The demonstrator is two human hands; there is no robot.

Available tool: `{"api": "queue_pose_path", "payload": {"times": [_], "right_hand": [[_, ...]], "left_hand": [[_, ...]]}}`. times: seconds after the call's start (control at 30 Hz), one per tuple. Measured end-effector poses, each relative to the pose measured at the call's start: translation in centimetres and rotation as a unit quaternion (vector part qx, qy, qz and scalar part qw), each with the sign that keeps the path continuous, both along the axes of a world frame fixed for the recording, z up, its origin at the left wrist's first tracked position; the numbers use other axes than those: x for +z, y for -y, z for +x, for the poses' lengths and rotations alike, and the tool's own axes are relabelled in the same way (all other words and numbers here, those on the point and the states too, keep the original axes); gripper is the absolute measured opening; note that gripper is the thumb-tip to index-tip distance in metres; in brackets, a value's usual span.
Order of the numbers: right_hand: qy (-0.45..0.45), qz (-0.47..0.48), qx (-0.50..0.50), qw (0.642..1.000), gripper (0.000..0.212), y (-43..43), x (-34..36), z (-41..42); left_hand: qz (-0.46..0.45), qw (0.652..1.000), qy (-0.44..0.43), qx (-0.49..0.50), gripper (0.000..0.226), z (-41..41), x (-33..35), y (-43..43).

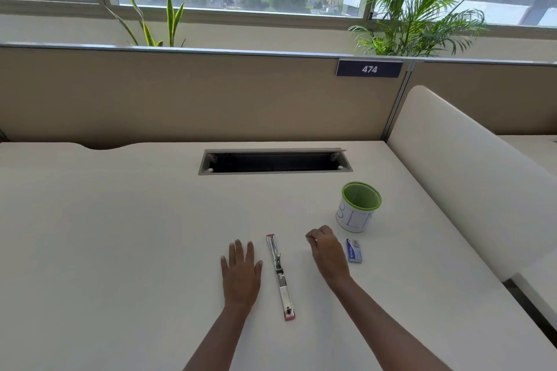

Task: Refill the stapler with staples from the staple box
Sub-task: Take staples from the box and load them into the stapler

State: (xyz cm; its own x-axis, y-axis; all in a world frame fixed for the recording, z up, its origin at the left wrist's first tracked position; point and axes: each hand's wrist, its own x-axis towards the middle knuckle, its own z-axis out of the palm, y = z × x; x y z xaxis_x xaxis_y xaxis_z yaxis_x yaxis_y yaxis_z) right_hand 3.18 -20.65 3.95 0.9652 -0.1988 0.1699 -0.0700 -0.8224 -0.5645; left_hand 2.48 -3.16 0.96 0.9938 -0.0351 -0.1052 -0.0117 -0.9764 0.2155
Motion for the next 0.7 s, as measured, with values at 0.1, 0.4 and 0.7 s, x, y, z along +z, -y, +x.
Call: {"api": "queue_pose_path", "payload": {"times": [0.1, 0.4, 0.7], "right_hand": [[0.068, 0.026, -0.048, 0.996, 0.018, 2.1, 2.1, 1.2], [0.077, 0.018, -0.188, 0.979, 0.025, 8.1, 6.3, 4.6], [0.101, 0.077, -0.214, 0.969, 0.024, 8.6, 6.3, 4.2]], "left_hand": [[0.0, 0.999, 0.045, -0.029, 0.09, -0.7, 0.2, -0.5], [-0.013, 0.997, 0.053, -0.046, 0.088, -0.9, 0.2, -0.8], [-0.004, 0.998, 0.048, -0.045, 0.087, -0.8, 0.0, -0.9]]}}
